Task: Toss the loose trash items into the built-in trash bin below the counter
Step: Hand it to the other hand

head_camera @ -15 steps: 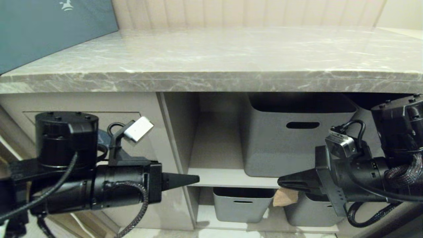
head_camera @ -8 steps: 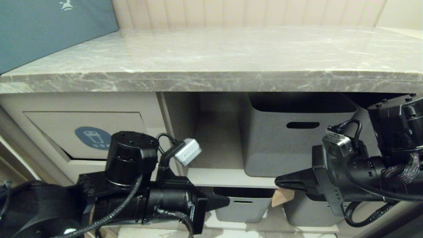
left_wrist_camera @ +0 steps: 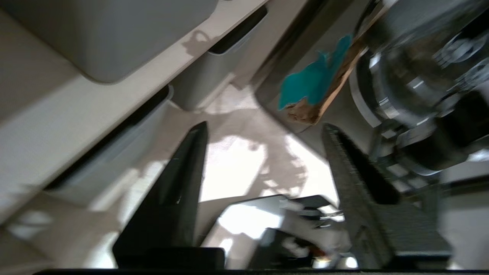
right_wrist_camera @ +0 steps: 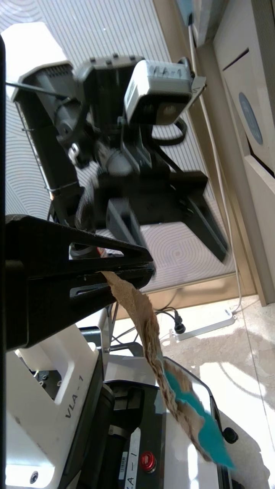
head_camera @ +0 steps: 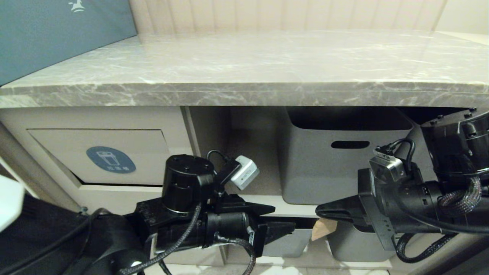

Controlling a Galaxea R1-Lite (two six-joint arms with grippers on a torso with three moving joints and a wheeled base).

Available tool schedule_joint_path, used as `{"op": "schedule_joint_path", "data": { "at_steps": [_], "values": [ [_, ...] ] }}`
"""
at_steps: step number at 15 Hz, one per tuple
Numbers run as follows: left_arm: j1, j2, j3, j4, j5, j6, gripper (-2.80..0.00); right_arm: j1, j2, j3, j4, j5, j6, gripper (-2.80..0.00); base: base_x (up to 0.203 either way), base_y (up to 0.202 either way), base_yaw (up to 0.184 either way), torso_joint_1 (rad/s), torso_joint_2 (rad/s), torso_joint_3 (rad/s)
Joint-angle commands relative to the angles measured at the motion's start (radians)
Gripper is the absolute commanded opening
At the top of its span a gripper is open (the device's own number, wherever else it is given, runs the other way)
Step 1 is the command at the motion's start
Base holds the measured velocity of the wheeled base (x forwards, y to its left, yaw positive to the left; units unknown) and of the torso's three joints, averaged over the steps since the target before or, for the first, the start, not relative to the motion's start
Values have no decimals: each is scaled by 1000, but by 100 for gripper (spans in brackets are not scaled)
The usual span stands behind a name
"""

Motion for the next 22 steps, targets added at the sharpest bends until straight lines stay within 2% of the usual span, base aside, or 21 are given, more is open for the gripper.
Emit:
{"op": "schedule_joint_path", "data": {
  "at_steps": [1,2,12,22],
  "values": [
    [-2,45,2,-10,0,58,0,2,3,-6,0,3,7,-280,0,0,0,0,0,0],
    [-10,45,10,-10,-1,73,0,2,4,-7,0,3,7,-280,0,0,0,0,0,0],
    [-69,55,-15,-12,4,77,0,2,46,-39,-1,3,8,-280,0,0,0,0,0,0],
    [-75,180,-157,-16,-2,92,0,2,67,-66,0,3,8,-280,0,0,0,0,0,0]
  ]
}}
